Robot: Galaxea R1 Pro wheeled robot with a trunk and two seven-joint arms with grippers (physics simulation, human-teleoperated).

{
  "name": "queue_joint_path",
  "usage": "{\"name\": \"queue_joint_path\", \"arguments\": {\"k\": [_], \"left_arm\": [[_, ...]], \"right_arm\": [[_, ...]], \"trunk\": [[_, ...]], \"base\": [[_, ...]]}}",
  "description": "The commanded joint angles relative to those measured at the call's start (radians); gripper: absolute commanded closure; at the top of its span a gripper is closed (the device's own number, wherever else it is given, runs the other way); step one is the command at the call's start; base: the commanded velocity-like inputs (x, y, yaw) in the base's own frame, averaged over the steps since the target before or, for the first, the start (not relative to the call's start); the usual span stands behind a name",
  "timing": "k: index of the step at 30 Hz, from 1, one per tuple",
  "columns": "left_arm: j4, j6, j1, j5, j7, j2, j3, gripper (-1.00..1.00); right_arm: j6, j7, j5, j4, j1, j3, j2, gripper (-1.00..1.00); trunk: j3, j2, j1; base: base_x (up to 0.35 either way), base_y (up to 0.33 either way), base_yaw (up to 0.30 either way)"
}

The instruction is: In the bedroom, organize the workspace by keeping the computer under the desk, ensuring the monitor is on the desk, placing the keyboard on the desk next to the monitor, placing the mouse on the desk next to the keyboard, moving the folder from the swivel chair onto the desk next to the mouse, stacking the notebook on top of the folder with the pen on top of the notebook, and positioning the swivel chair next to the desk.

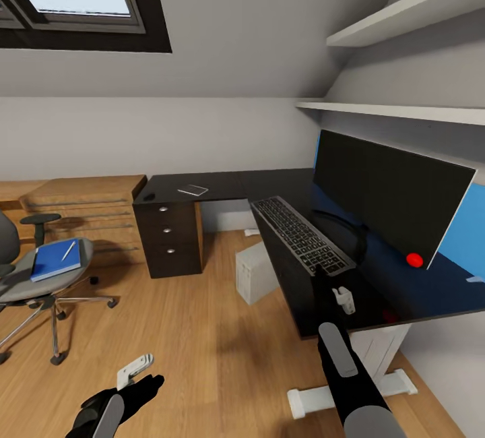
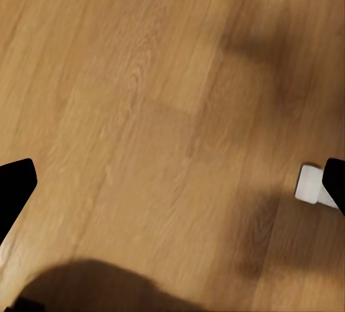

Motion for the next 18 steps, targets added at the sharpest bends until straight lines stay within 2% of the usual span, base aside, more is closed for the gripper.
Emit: {"name": "queue_joint_path", "arguments": {"k": [1, 9, 12, 18], "left_arm": [[-0.002, 0.003, 0.0, 0.011, 0.007, 0.0, 0.0, -1.0], [-0.029, 0.002, 0.0, 0.011, 0.003, 0.0, 0.002, -1.0], [-0.032, 0.001, 0.0, 0.011, 0.003, 0.0, 0.002, -1.0], [-0.032, 0.001, 0.0, 0.011, 0.002, 0.0, 0.002, -1.0]], "right_arm": [[-0.033, -0.032, -0.007, 0.012, -0.001, 0.002, 0.002, 1.0], [-0.135, -0.063, -0.005, 0.037, -0.001, 0.007, 0.005, 1.0], [-0.152, -0.065, -0.005, 0.048, -0.001, 0.01, 0.006, 1.0], [-0.172, -0.066, -0.005, 0.06, -0.001, 0.012, 0.008, 1.0]], "trunk": [[-0.001, -0.001, 0.0], [-0.001, -0.001, 0.0], [-0.001, -0.001, 0.0], [-0.001, -0.001, 0.0]], "base": [[0.004, 0.0, 0.0], [0.001, 0.0, 0.0], [0.022, 0.0, 0.0], [0.23, 0.0, 0.0]]}}
